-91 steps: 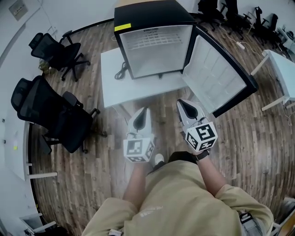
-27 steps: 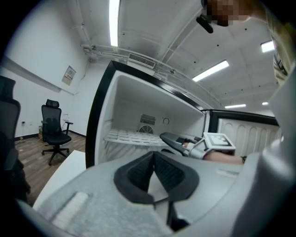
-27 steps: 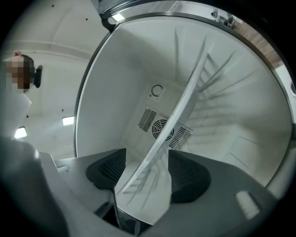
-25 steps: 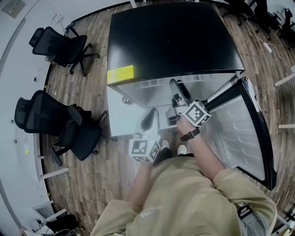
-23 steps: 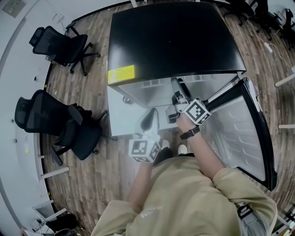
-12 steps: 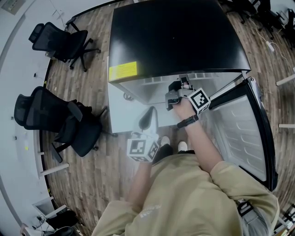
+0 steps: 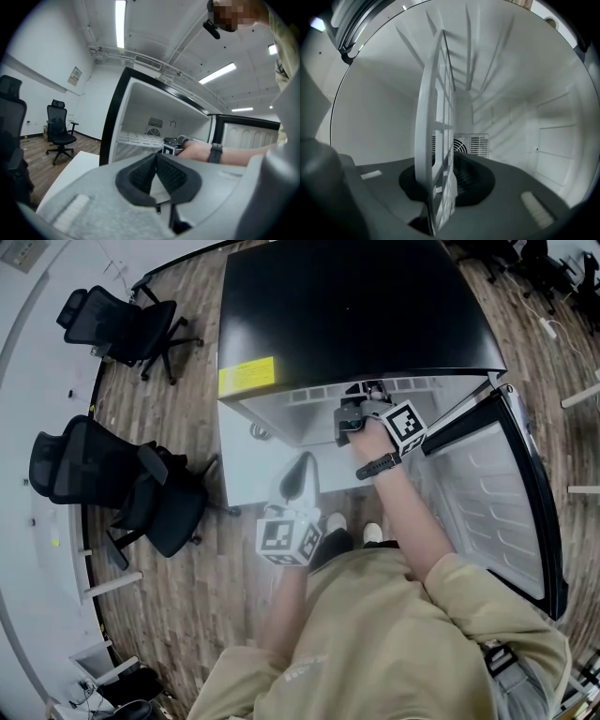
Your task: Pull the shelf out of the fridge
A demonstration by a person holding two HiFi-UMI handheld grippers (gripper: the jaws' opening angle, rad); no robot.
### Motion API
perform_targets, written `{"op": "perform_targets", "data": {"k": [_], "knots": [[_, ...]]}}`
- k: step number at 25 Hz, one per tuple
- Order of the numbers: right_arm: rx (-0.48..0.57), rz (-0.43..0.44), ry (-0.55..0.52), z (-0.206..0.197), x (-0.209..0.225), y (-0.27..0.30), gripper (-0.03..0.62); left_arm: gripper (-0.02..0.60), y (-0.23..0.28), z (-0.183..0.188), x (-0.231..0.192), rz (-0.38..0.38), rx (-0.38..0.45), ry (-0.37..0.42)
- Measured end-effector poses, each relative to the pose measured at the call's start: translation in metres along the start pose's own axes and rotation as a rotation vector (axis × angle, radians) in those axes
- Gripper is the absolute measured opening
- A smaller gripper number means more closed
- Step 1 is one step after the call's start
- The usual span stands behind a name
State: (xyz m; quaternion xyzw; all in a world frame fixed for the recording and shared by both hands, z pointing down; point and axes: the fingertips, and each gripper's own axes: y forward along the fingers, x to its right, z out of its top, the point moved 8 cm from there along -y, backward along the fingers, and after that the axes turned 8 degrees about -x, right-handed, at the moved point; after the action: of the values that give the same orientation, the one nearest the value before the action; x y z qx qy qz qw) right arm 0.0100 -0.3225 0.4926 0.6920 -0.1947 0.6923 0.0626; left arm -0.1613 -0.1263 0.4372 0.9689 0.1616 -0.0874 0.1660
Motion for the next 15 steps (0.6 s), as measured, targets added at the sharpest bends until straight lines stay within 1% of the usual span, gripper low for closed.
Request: {"op": "perform_targets", "data": {"k": [2,5,11,15], "knots": [[-0.005,0.009,-0.002,0.0,-0.002,0.0,0.038,0.002,-0.002,0.0,0.003,-0.003,0.002,-0.002],[-0.009,0.015,0.002,-0.002,-0.003,-0.002,0.026,0.002,-0.005,-0.002,0.005,-0.005,0.0,-0.009],[-0.08,-0.021,0.008,0.001,-0.004,-0.006,0.023,0.002,-0.015,-0.006,0.016,-0.014,0.008,-0.006],[-0.059,-0.037,0.034,-0.002,-0.007,-0.012,0.02,0.002,-0.024,-0.009,0.018,-0.012,0.01,-0.007]]}}
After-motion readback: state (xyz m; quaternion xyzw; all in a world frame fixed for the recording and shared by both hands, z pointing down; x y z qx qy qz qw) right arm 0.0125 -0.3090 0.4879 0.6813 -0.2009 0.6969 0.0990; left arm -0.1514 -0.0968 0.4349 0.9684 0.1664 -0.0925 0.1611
